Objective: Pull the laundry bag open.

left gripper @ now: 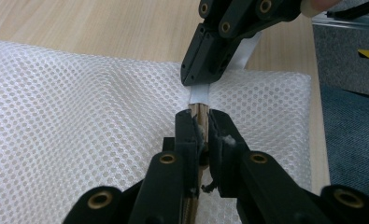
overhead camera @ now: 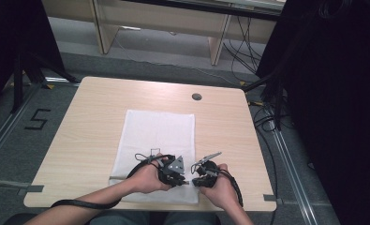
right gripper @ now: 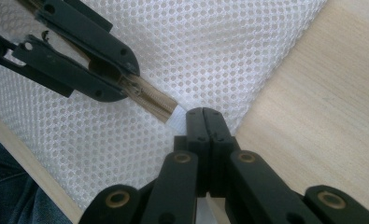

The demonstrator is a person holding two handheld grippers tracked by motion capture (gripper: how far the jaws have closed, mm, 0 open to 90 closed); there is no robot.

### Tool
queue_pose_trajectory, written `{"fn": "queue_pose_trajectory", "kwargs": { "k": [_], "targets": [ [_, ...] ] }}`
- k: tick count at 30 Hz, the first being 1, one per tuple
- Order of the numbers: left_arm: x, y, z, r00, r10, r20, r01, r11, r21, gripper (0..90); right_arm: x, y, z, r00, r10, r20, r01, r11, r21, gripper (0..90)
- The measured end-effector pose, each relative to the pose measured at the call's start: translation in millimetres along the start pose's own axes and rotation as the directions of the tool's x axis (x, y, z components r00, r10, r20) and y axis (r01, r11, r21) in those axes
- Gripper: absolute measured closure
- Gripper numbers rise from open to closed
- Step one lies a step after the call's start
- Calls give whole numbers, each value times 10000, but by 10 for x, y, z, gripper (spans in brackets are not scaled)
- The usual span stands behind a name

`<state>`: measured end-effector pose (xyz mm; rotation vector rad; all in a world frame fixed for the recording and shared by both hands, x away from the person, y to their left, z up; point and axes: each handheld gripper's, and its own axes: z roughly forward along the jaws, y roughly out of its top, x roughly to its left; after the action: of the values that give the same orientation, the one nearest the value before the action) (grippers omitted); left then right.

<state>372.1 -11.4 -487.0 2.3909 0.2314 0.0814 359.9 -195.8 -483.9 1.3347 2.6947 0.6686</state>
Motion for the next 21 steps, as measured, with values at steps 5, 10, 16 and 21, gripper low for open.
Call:
{"fn": "queue_pose_trajectory", "kwargs": {
  "k": [5,10,16,21],
  "targets": [
    [3,-6,-18,10000,82,-22,-82,10000,-57,826,2,-1,0,10000,33,-13,-33,10000,-30,900],
    [3,-15,-35,10000,6,3,-6,10000,-52,826,1,0,0,10000,41,-16,-42,10000,-17,900],
    [1,-12,-40,10000,70,-24,-70,10000,-23,826,1,-1,0,10000,47,-21,-47,10000,-23,900],
    [1,-14,-50,10000,33,16,-33,10000,-54,826,-4,-1,4,10000,-19,-59,19,10000,-79,900]
  ]
}}
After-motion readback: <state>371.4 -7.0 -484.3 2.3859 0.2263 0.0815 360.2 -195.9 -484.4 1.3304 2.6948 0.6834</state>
